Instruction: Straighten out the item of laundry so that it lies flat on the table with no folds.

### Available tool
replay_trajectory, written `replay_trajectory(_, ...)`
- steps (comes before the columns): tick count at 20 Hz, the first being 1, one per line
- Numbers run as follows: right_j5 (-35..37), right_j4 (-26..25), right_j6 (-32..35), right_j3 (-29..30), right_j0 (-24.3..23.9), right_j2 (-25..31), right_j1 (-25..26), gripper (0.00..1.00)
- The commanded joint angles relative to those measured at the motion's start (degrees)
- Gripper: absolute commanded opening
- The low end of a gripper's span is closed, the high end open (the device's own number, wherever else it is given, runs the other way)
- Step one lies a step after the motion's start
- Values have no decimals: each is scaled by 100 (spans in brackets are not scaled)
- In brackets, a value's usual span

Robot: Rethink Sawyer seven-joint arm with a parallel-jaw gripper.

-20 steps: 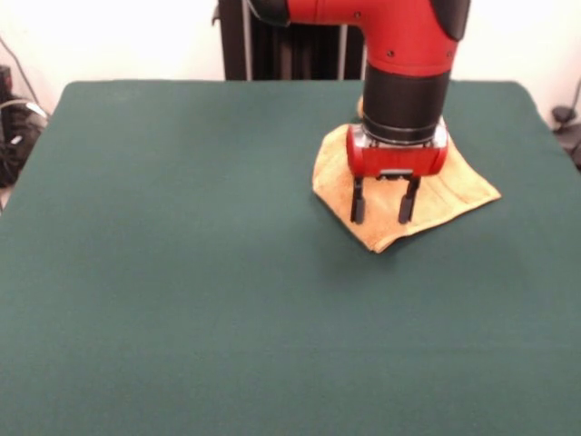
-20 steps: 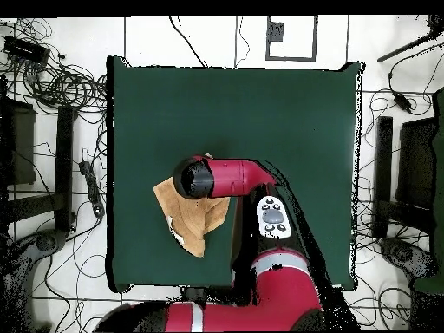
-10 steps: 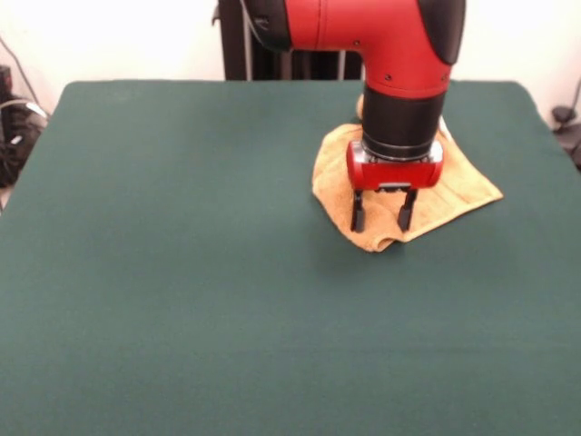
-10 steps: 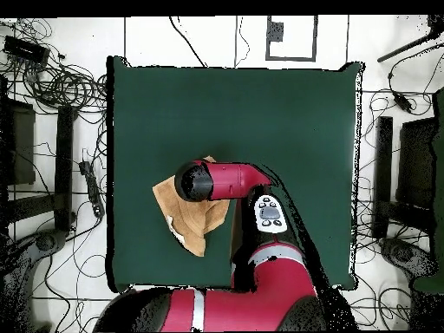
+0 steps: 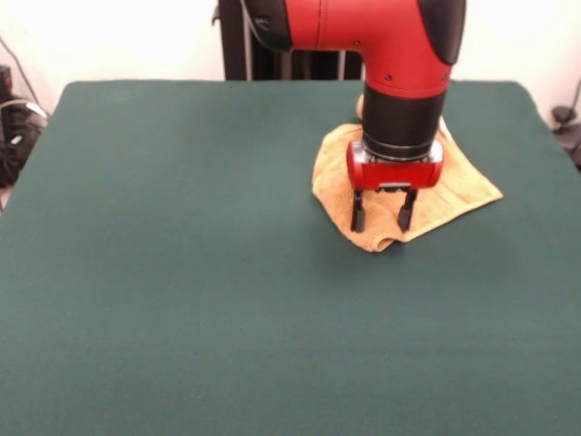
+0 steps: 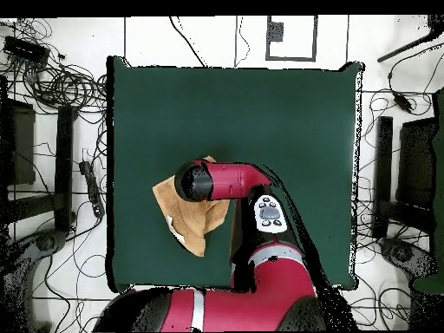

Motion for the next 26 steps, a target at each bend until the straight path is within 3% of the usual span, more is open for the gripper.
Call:
replay_trajectory(1, -146, -173, 442, 71, 59, 269, 396, 100)
replay_trajectory(8, -124, -123, 510, 91, 88, 263, 392, 100)
replay_trajectory(9, -95, -116, 525, 90, 105, 239, 380, 0)
replay_trajectory(26, -47, -118, 490, -3, 119, 230, 347, 0)
